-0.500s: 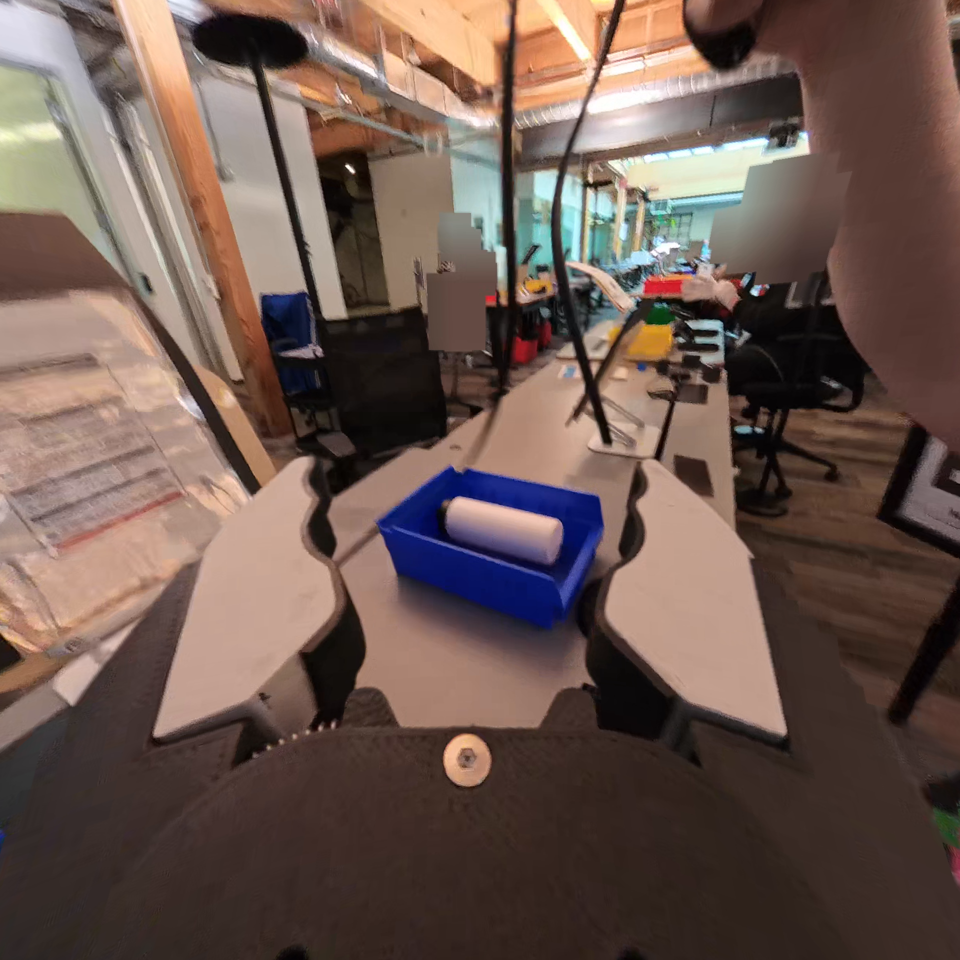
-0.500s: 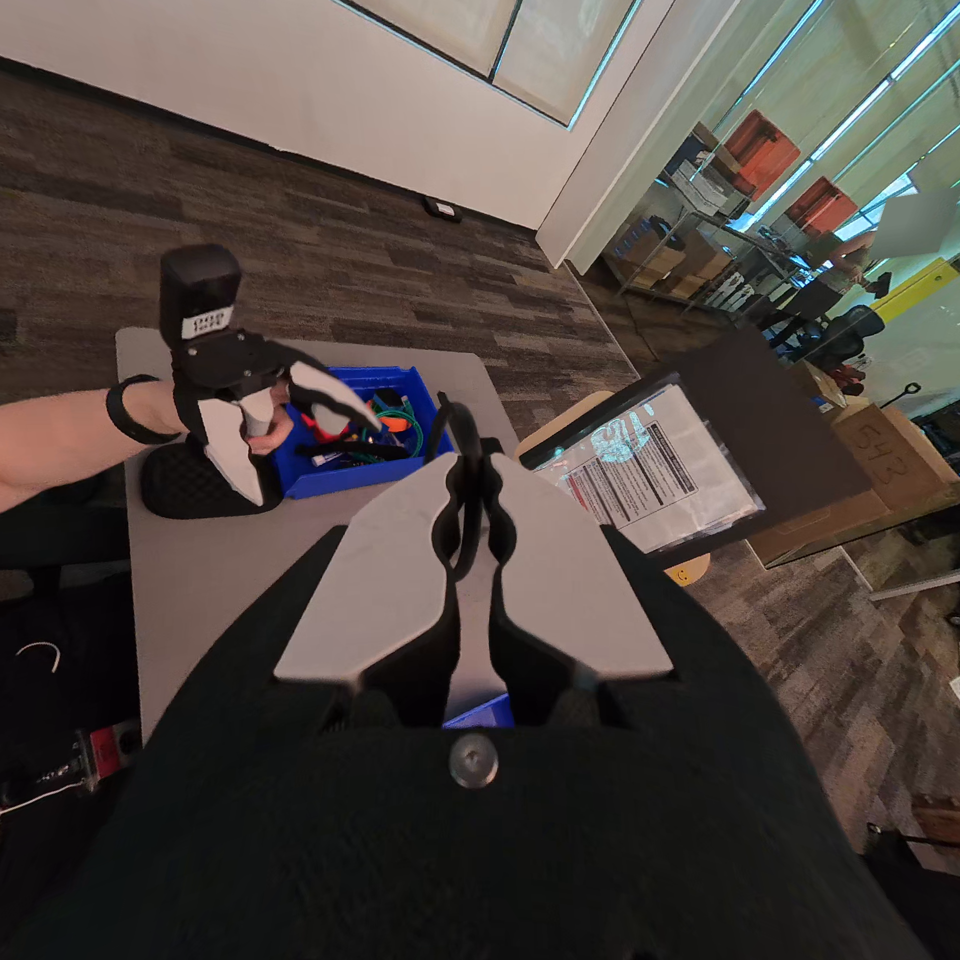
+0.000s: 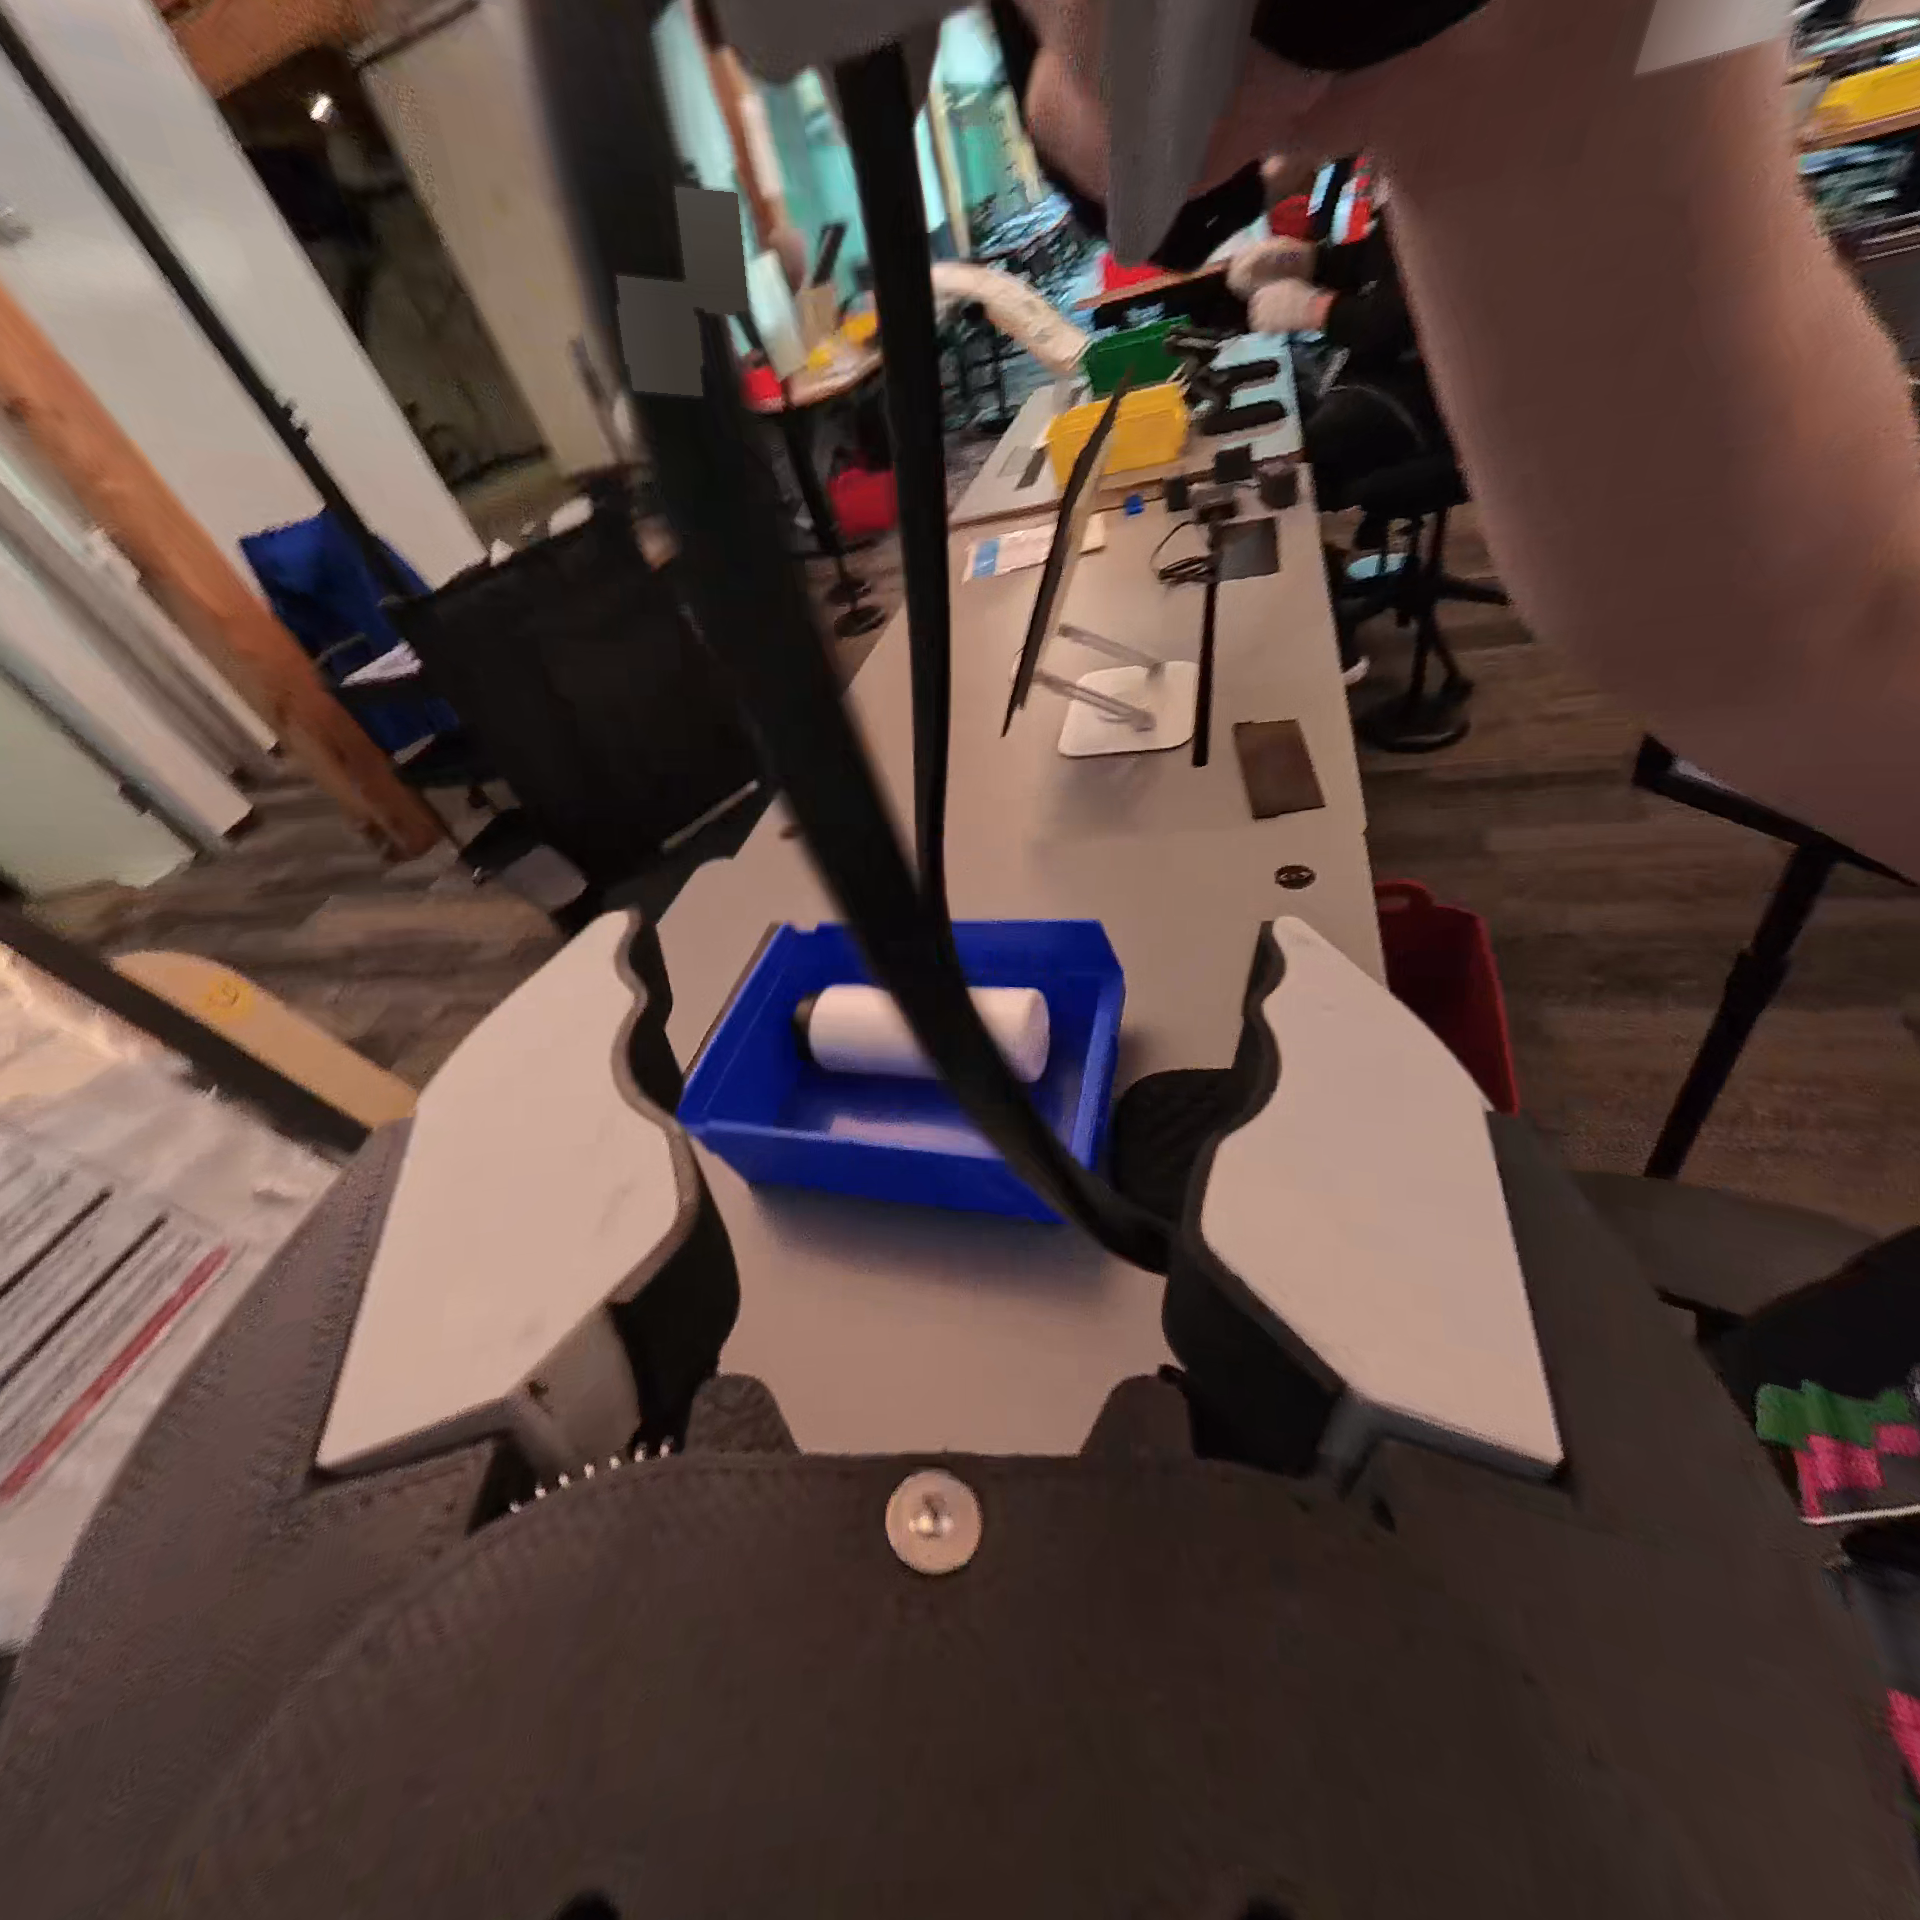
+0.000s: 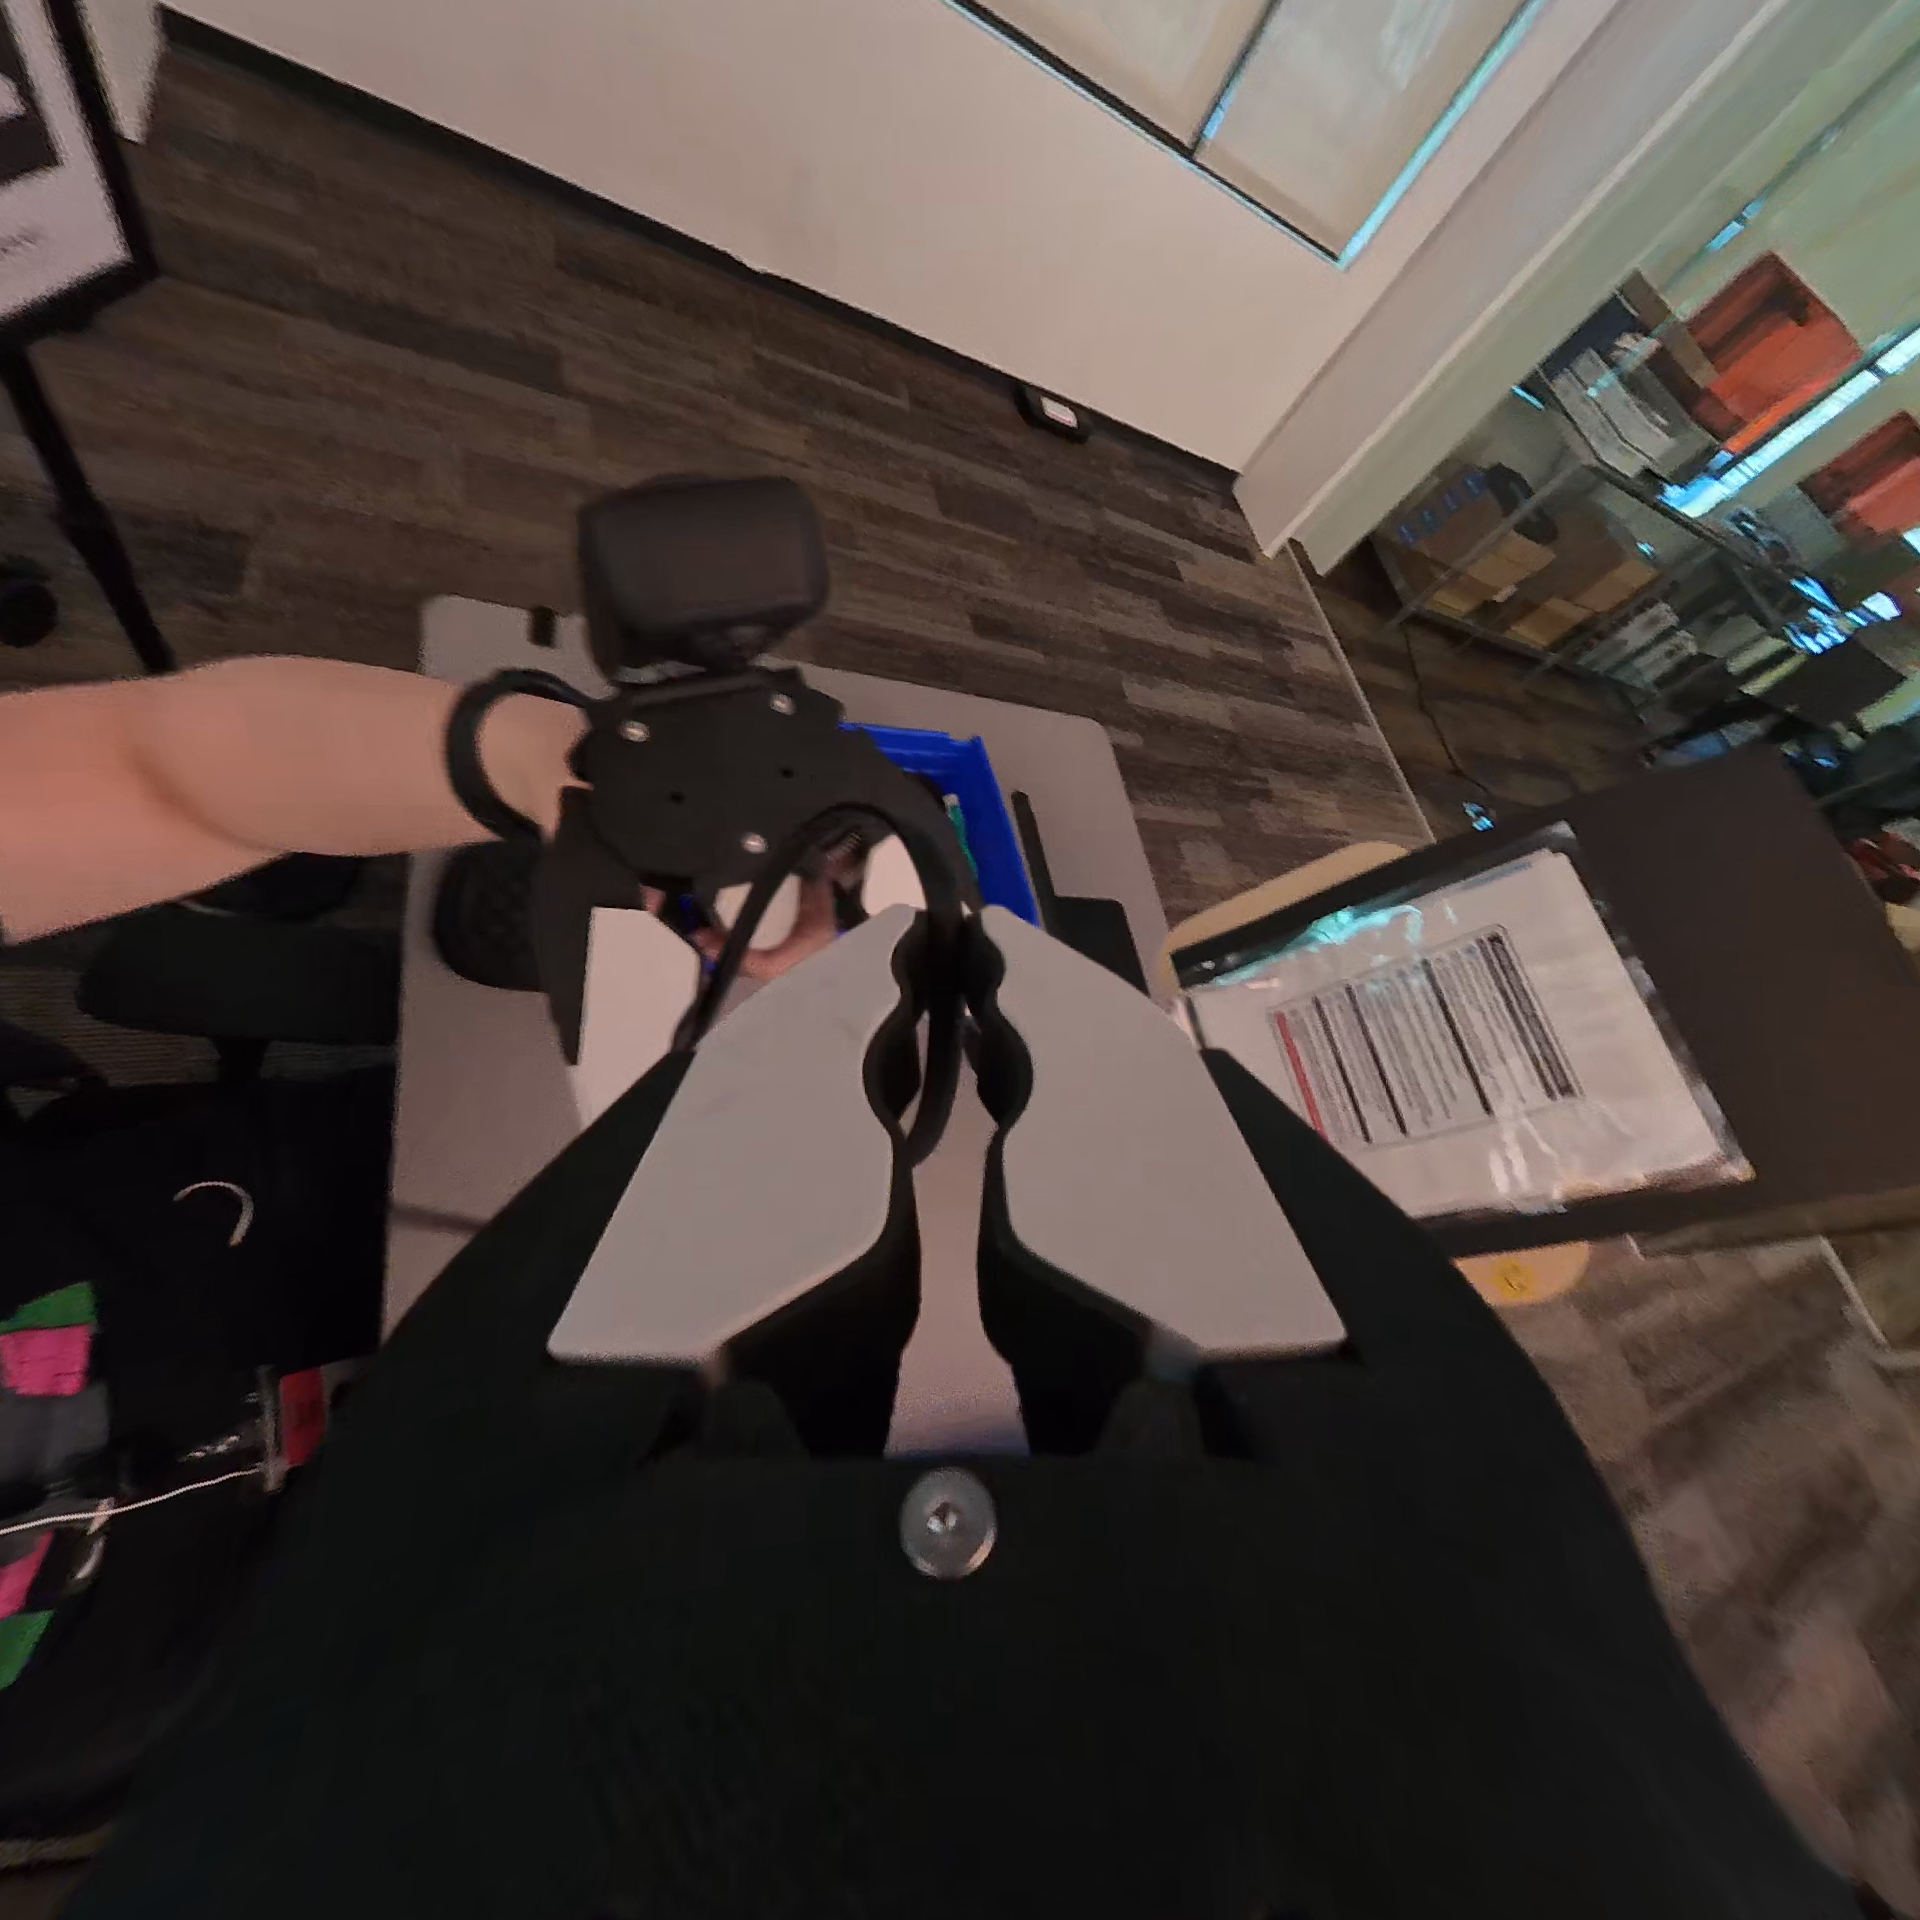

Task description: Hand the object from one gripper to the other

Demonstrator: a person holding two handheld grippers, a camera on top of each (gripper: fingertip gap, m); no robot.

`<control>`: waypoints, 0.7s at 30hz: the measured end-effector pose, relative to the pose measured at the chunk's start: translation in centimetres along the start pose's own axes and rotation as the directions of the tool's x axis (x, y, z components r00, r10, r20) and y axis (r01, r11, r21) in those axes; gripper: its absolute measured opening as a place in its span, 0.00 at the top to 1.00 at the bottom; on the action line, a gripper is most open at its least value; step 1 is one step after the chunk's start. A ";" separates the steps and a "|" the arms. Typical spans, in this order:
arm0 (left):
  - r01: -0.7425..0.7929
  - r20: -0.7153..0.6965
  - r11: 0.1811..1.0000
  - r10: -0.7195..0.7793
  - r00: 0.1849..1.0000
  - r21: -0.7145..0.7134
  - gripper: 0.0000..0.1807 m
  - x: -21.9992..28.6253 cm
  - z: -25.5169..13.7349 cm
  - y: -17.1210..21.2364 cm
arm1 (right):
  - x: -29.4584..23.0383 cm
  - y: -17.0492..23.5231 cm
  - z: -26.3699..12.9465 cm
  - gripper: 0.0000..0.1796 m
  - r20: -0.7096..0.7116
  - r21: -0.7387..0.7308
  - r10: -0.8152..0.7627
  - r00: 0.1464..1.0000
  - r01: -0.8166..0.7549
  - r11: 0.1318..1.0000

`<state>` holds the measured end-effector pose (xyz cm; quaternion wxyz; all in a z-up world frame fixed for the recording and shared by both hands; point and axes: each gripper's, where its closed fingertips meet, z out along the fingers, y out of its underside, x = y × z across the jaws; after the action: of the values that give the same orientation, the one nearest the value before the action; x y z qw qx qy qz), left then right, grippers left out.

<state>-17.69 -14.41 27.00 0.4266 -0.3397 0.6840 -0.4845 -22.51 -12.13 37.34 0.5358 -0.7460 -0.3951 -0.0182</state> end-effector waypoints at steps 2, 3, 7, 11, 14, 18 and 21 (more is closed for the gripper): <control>-0.040 -0.065 0.998 0.043 0.997 0.048 0.45 0.8 -0.2 -0.5 | -1.3 -0.9 -0.6 0.97 0.062 0.043 -0.008 0.998 0.005 0.999; -0.046 -0.123 0.997 0.054 0.991 0.064 0.48 1.6 -0.3 -0.4 | -1.9 -1.4 -1.0 0.97 0.095 0.064 -0.019 0.995 0.013 0.998; -0.009 -0.404 0.995 0.050 0.914 0.103 0.55 5.3 -0.9 0.4 | -4.3 -2.8 -2.8 0.96 0.227 0.143 -0.051 0.973 0.019 0.990; -0.006 -0.592 0.991 0.084 0.801 0.132 0.72 8.3 -1.6 1.2 | -5.4 -3.7 -4.4 0.96 0.323 0.208 -0.050 0.945 -0.019 0.978; -0.019 -0.640 0.981 0.141 0.755 0.193 0.96 9.5 -2.1 1.0 | -5.3 -3.3 -4.7 0.96 0.332 0.206 -0.051 0.942 -0.020 0.978; -0.004 -0.632 0.983 0.120 0.766 0.181 0.98 9.3 -2.1 1.4 | -4.5 -2.5 -5.0 0.96 0.329 0.205 -0.039 0.944 -0.032 0.978; -0.028 -0.539 0.991 0.097 0.837 0.134 0.98 7.7 -1.6 2.0 | -3.9 -1.2 -5.0 0.96 0.329 0.193 -0.038 0.943 -0.028 0.981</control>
<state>-22.37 -19.99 23.37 0.2502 -0.1394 0.7572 -0.5870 -23.90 -18.31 38.65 0.5320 -0.6813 -0.4814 0.1447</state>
